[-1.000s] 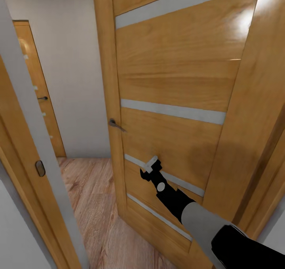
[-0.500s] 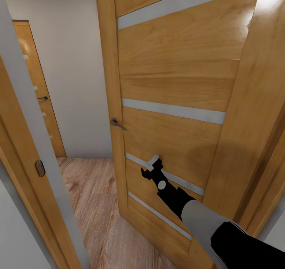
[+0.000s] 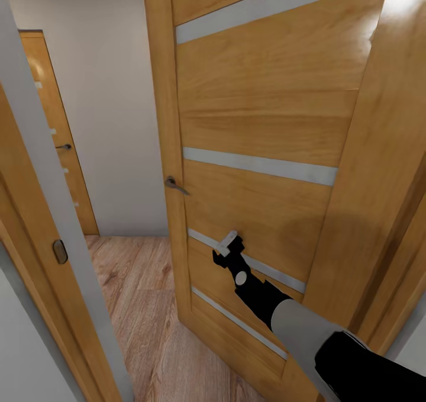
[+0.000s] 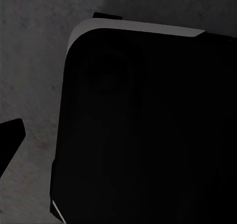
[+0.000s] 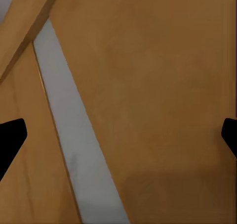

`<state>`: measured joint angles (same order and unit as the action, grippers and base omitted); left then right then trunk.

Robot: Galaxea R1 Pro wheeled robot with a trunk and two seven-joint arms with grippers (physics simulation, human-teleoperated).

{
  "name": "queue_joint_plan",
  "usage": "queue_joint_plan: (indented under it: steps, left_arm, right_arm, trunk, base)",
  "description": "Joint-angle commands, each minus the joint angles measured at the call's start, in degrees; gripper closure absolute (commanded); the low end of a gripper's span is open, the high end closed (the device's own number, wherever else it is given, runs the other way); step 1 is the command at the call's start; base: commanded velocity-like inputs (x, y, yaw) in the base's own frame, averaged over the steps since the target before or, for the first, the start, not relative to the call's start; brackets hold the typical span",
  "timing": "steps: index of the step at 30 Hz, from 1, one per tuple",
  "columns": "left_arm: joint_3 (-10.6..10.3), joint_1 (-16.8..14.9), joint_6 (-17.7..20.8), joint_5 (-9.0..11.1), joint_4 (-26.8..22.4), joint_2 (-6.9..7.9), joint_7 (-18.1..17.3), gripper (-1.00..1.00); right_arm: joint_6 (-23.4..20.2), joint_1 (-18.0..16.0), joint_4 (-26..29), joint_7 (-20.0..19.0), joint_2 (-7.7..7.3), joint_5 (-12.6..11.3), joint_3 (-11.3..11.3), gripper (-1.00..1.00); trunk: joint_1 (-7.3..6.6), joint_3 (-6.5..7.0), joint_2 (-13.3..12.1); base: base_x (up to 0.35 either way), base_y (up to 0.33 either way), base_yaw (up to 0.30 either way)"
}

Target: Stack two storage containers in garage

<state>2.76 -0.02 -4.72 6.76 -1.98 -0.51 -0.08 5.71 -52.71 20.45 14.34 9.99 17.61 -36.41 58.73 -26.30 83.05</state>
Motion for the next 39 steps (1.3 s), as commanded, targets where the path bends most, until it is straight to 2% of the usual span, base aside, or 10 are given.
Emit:
queue_joint_plan:
  steps: [1, 8, 27, 32, 34, 36, 39]
  left_arm:
    - [0.2, 0.0, -0.1, 0.4, 0.0, -0.02, 0.0, -1.00]
    - [0.2, 0.0, -0.1, 0.4, 0.0, -0.02, 0.0, -1.00]
    - [0.2, 0.0, -0.1, 0.4, 0.0, 0.07, 0.0, -1.00]
    - [0.2, 0.0, 0.0, 0.4, 0.0, 0.07, 0.0, -1.00]
    - [0.2, 0.0, -0.1, 0.4, 0.0, 0.07, 0.0, -1.00]
    - [0.2, 0.0, -0.1, 0.4, 0.0, 0.07, 0.0, -1.00]
    - [0.2, 0.0, -0.1, 0.4, 0.0, 0.07, 0.0, -1.00]
  right_arm:
    - [0.0, -0.1, -0.1, 0.8, 0.01, 0.4, 0.4, -1.00]
    - [0.9, -0.1, -0.5, 1.1, 0.01, 0.6, 0.5, -1.00]
    - [1.3, -0.1, -0.5, 1.1, 0.01, 0.7, 0.6, -1.00]
    - [1.3, -0.1, -0.6, 1.2, 0.01, 0.1, 1.0, -1.00]
    - [1.3, -0.1, -0.6, 2.0, 0.01, -0.1, 1.2, -1.00]
    - [1.4, -0.1, -0.7, 5.1, 0.01, -0.3, 1.3, -1.00]
    - [1.9, -0.1, -0.8, 7.2, 0.01, -0.4, 1.3, -1.00]
  trunk:
    - [0.00, -0.04, 0.0]
    - [0.00, -0.04, 0.0]
    - [0.00, -0.04, 0.0]
    - [0.00, -0.04, 0.0]
    - [0.00, -0.04, 0.0]
    - [0.00, -0.04, 0.0]
    - [0.00, -0.04, 0.0]
  base:
    - [0.000, 0.000, 0.000]
    - [0.090, 0.000, 0.000]
    - [0.261, 0.000, 0.000]
    - [0.243, 0.000, 0.000]
    - [0.230, 0.000, 0.000]
    - [0.216, 0.000, 0.000]
    - [0.201, 0.000, 0.000]
